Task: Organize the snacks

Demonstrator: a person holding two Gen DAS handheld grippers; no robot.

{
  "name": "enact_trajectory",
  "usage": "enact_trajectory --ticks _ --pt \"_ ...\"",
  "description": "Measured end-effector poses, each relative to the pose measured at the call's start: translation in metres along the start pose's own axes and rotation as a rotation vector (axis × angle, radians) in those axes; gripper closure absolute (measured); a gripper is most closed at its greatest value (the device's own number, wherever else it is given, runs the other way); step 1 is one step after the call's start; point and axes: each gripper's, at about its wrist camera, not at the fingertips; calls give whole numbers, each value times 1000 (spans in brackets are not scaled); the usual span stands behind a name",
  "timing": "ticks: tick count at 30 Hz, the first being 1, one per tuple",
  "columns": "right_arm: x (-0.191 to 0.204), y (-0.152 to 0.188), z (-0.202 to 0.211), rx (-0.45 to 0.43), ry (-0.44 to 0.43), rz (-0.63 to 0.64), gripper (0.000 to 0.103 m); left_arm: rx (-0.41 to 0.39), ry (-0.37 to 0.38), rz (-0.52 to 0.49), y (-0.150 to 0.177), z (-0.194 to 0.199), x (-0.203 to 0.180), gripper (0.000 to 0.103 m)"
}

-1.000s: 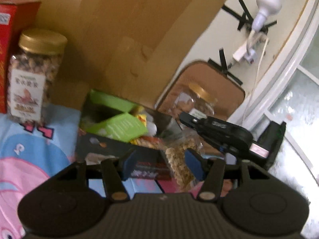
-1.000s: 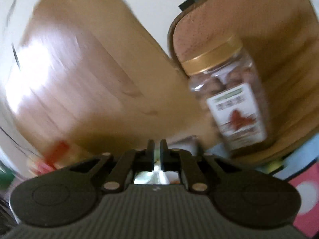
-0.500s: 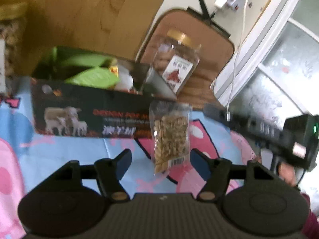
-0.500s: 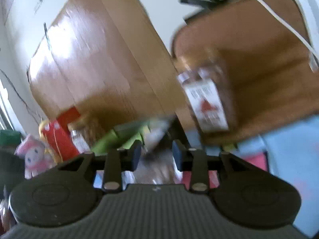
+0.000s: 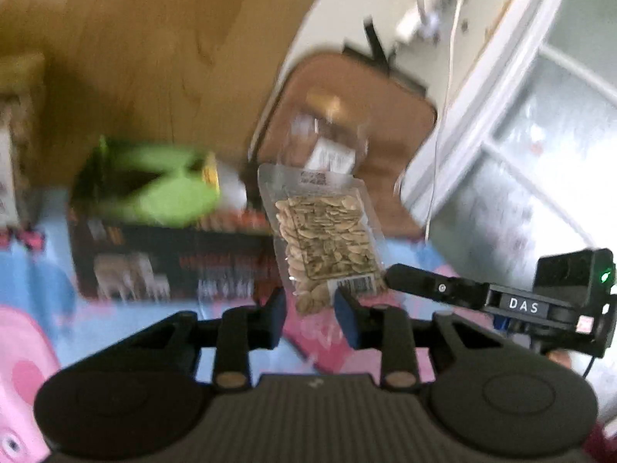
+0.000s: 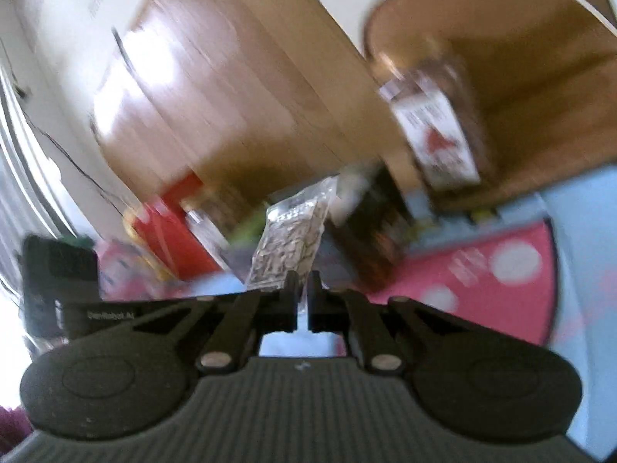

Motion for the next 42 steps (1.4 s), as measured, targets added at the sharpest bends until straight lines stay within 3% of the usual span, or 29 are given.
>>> enact_trajectory --ticks 3,5,6,9,12,18,23,30,31,33,35,39,42 --pt "1 -22 -20 -28 -43 -113 96 -29 12 93 -26 7 18 72" --pt "-1 -34 -42 -29 -38 -170 93 -32 2 143 -40 3 32 60" --pt "-2 -38 -54 -26 -11 -174 92 -29 -11 153 -45 -2 39 55" --pt "-1 -44 -79 -45 109 -143 92 -40 -125 178 -50 -9 56 53" --pt "-2 -39 -70 -106 155 -115 92 -75 -116 199 -44 3 66 53" --pt "11 -7 -34 -129 125 -80 91 -119 -215 85 -17 29 40 53" --pt "29 37 -5 -116 137 -82 88 -103 -322 -24 16 44 8 52" --pt "50 87 19 -49 158 -94 85 -76 -400 -65 60 69 -24 46" --pt "53 92 21 -46 159 -92 84 -78 -411 -72 66 73 -27 45" --pt "60 99 28 -48 153 -89 71 -83 -432 -85 76 82 -34 43" --pt "69 106 33 -59 148 -78 67 -89 -453 -95 84 90 -39 41" --pt "89 116 45 -75 133 -48 61 -112 -490 -98 100 107 -46 10" --pt "101 124 53 -85 126 -29 56 -134 -525 -122 110 116 -52 0"
Point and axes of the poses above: each gripper's, at about its wrist camera, not at the fingertips, and z roughly against the way its jaws point, x to its left, y to its underside, and after that the axes turned 2 degrees about -x, right-handed
